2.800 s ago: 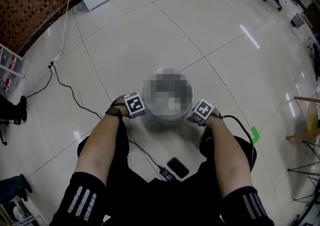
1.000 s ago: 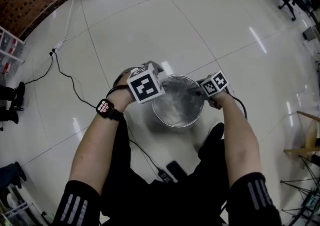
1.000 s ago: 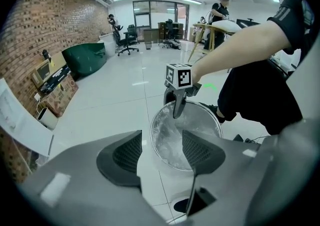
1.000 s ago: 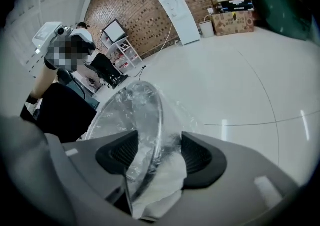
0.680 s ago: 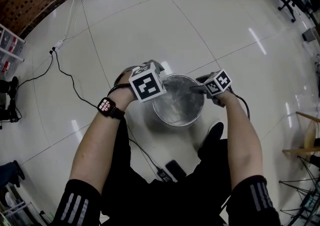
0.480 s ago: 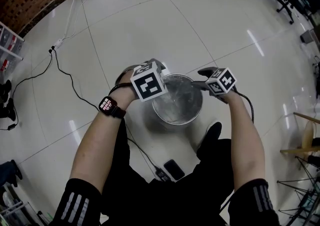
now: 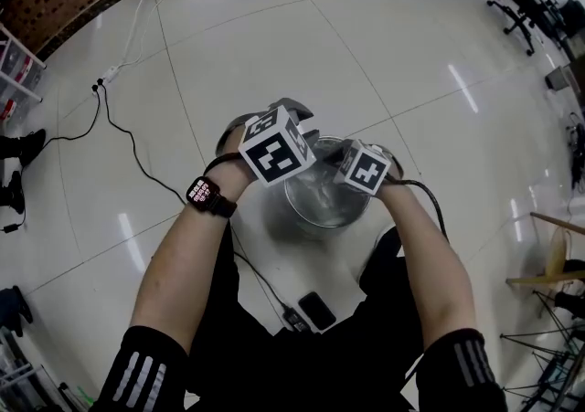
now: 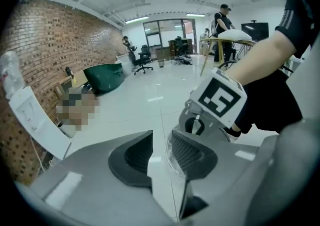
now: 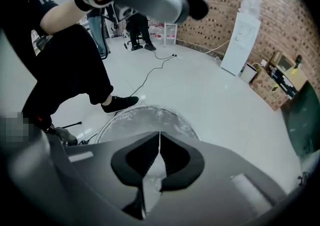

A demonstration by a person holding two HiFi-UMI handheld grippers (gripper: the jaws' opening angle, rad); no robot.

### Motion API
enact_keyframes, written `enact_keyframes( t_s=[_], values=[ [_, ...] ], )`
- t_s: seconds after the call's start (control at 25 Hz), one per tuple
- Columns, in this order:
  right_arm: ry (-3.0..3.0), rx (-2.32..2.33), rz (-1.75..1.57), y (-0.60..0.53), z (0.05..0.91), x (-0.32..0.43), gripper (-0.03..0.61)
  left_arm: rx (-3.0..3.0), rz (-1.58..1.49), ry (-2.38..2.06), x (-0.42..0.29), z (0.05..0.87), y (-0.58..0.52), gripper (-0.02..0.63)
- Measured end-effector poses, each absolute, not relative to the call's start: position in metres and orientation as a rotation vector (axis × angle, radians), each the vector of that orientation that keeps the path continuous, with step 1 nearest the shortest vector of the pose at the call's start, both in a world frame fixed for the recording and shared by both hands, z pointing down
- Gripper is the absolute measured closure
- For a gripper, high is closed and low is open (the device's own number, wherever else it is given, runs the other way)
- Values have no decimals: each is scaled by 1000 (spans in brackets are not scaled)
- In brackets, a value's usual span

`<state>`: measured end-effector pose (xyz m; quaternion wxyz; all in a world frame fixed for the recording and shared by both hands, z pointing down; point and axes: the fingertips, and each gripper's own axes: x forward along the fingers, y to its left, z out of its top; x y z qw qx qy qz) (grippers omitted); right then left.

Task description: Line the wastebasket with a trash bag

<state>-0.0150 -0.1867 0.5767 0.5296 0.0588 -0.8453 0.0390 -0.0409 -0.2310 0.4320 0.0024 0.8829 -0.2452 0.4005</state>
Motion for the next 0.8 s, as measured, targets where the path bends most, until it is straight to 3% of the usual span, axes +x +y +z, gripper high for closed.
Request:
enact_keyframes(
  t_s=[0.52, 0.68, 0.8],
  values=[
    [-1736, 138, 310, -156, 731, -32, 571, 2772, 1129, -878, -74, 404, -234, 499],
    [-1545, 59, 657, -98, 746, -18, 569, 2769, 1122, -856, -72, 405, -234, 497],
    [-1519, 24, 743, -81, 735, -17, 569, 2769, 1130, -859, -76, 407, -235, 494]
  ],
)
